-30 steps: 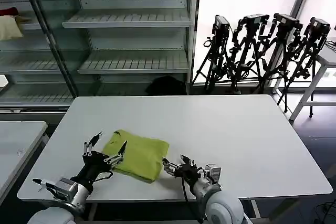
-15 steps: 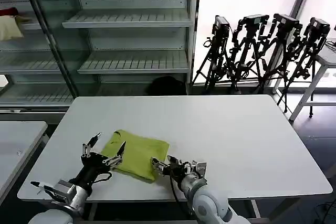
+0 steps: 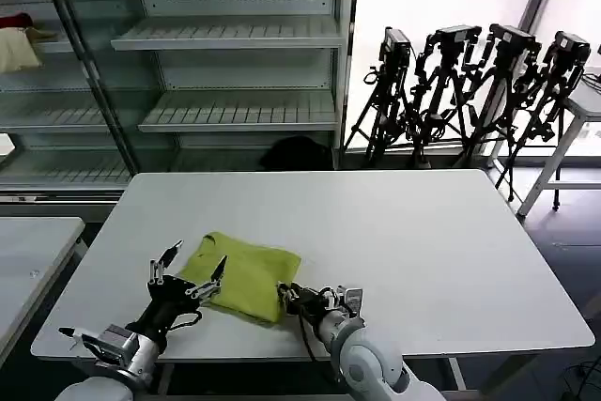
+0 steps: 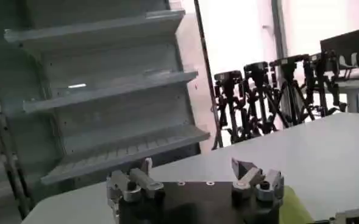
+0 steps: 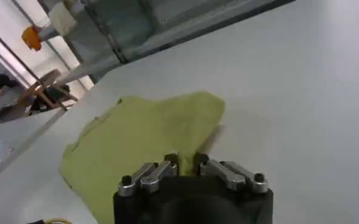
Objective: Fold and organize the clothes.
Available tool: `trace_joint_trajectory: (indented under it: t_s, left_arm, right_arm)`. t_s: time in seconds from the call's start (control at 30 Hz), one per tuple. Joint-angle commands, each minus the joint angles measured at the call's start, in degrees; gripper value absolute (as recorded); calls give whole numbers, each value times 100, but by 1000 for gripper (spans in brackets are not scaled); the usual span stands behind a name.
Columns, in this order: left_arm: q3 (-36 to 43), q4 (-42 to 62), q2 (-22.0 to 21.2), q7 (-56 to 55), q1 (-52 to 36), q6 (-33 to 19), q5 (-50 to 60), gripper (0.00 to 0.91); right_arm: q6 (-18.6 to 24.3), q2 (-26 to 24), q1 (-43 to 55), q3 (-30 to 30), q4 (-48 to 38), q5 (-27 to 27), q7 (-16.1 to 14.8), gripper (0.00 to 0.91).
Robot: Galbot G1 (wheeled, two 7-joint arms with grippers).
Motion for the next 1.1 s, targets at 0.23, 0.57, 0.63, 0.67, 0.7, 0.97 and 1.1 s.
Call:
trace_joint_trajectory:
  t_s: [0.23, 0.57, 0.63, 0.67, 0.7, 0.97, 1.1]
  left_arm:
    - [-12, -27, -15, -3, 27, -84, -11, 907]
    - [16, -39, -60, -10, 24, -103, -6, 907]
    - [14, -39, -57, -9, 27, -103, -7, 907]
    - [8, -40, -51, -10, 31, -103, -8, 907]
    - [4, -41, -49, -10, 32, -103, -10, 907]
    - [34, -36, -70, -20, 37, -100, 3, 907]
    - [31, -32, -78, -29, 42, -94, 1, 907]
  right_arm:
    - [233, -18, 335, 190, -121, -379, -88, 0]
    - [311, -229, 652, 655, -466, -509, -276, 0]
    - [362, -283, 624, 685, -496, -563, -324, 0]
    - [378, -345, 609, 723, -519, -565, -344, 0]
    - [391, -378, 607, 761, -536, -562, -366, 0]
    - [433, -566, 662, 972, -779, -667, -579, 0]
    - [436, -665, 692, 1005, -882, -1045, -883, 907]
